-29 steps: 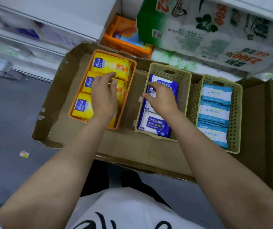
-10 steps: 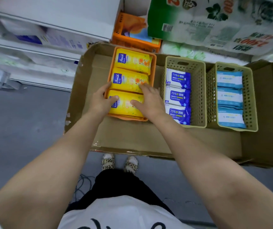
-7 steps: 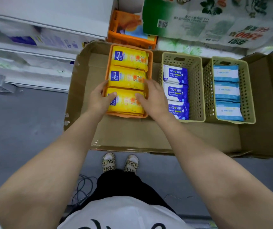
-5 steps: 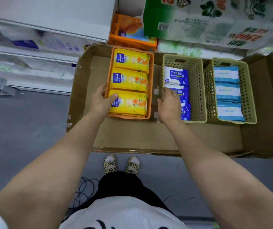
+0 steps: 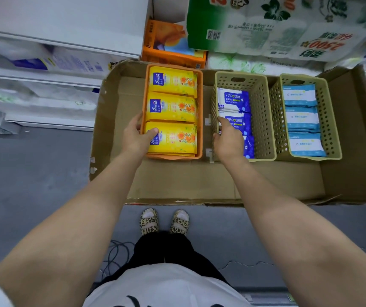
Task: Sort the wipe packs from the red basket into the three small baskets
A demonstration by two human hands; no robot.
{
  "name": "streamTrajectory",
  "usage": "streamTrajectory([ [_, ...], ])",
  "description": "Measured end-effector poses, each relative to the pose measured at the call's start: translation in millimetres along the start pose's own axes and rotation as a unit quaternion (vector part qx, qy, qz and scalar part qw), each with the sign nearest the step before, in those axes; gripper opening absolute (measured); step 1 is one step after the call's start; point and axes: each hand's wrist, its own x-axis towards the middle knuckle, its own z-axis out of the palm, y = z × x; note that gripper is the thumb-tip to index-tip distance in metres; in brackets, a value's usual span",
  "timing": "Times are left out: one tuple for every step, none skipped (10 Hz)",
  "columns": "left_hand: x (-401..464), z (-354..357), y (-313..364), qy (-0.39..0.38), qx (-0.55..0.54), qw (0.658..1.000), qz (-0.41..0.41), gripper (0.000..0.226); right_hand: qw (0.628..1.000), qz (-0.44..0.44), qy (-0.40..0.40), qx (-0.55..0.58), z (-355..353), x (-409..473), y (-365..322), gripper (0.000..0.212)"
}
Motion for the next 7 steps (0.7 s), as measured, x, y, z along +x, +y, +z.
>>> streamTrajectory([
  [-1.3, 0.6, 1.3, 0.001, 0.004, 1.000, -0.001, 0.064, 1.000, 0.003, 0.000, -0.006, -1.5, -0.8, -1.0, 0.047],
  [-1.7, 1.6, 2.1, 0.004, 0.007, 1.000, 0.000, 0.063, 1.000, 0.006, -0.003, -0.014, -2.5, -1.2, -1.2, 0.048],
  [-1.5, 2.5, 2.9, 0.010, 0.010, 1.000, 0.000, 0.063, 1.000, 0.006, -0.006, -0.020, -3.3, -2.4, -1.7, 0.048],
  [-1.3, 3.2, 2.4, 0.011, 0.013, 1.000, -0.001, 0.063, 1.000, 0.005, -0.001, -0.022, -1.7, -2.6, -1.4, 0.048],
  [-2.6, 2.7, 3.0, 0.010, 0.012, 1.000, 0.001, 0.064, 1.000, 0.005, -0.001, -0.016, -5.3, -3.0, -2.4, 0.048],
  [-3.1, 1.1, 4.0, 0.002, 0.026, 1.000, 0.001, 0.065, 0.999, 0.007, -0.037, 0.005, -10.2, -1.9, -2.5, 0.051],
  [-6.8, -4.1, 18.9, 0.008, 0.026, 1.000, -0.016, 0.072, 0.998, 0.009, -0.047, 0.051, -33.1, 0.8, -4.0, 0.057],
])
